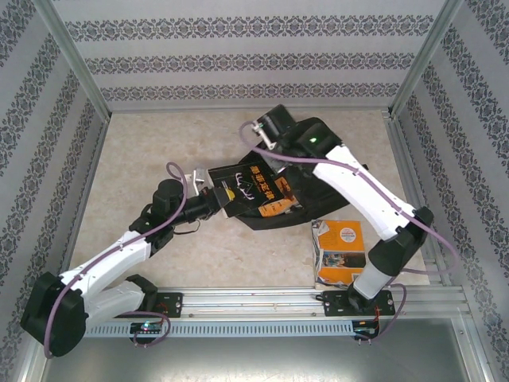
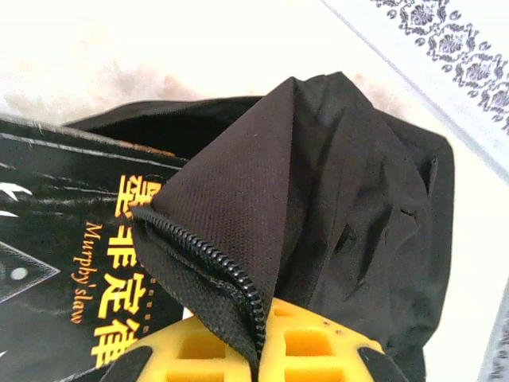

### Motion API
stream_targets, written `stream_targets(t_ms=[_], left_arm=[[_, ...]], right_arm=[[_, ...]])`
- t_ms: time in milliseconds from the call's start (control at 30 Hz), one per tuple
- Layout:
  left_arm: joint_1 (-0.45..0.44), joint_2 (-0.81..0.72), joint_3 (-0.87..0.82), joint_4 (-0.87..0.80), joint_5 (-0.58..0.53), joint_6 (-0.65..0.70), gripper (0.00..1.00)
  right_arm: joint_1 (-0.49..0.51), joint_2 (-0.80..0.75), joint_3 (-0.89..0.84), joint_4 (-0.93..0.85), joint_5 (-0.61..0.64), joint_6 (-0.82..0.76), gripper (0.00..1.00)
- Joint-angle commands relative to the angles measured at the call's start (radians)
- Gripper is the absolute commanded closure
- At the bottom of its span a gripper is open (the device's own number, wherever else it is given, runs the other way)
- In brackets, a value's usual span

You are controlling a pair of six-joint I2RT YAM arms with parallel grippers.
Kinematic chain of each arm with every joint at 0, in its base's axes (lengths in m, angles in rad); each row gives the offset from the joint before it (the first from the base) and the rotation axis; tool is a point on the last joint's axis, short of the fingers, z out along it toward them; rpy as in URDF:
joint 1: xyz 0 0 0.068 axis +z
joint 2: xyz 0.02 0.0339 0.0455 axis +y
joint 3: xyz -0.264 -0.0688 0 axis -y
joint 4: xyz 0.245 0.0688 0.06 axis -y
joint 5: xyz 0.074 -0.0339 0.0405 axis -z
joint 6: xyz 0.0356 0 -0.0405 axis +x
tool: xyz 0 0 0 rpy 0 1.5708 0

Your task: Pack the student bag

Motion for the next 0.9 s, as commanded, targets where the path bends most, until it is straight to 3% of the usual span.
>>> stream_targets(t_ms=[0, 267, 600, 733, 867], left_arm=[[-0.021, 0.051, -0.023, 0.208, 0.015, 0.008, 1.0], [-0.042, 0.244, 0.016, 0.422, -0.004, 0.02, 1.0], [-0.077, 0.604, 0.055, 0.93, 0.016, -0.19, 1.0], [-0.111, 0.698, 0.106, 0.924, -0.015, -0.196, 1.0], [-0.157, 0.742, 0.193, 0.777, -0.053, -0.151, 1.0]], right_arm=[[-0.01, -0.064, 0.02, 0.046, -0.174, 0.102, 1.0], [-0.016, -0.086, -0.014, 0.078, -0.215, 0.126, 1.0], [-0.027, -0.072, -0.008, 0.1, -0.228, 0.156, 1.0], [-0.028, -0.064, 0.001, 0.111, -0.239, 0.168, 1.0], [-0.026, -0.06, -0.004, 0.135, -0.228, 0.19, 1.0]])
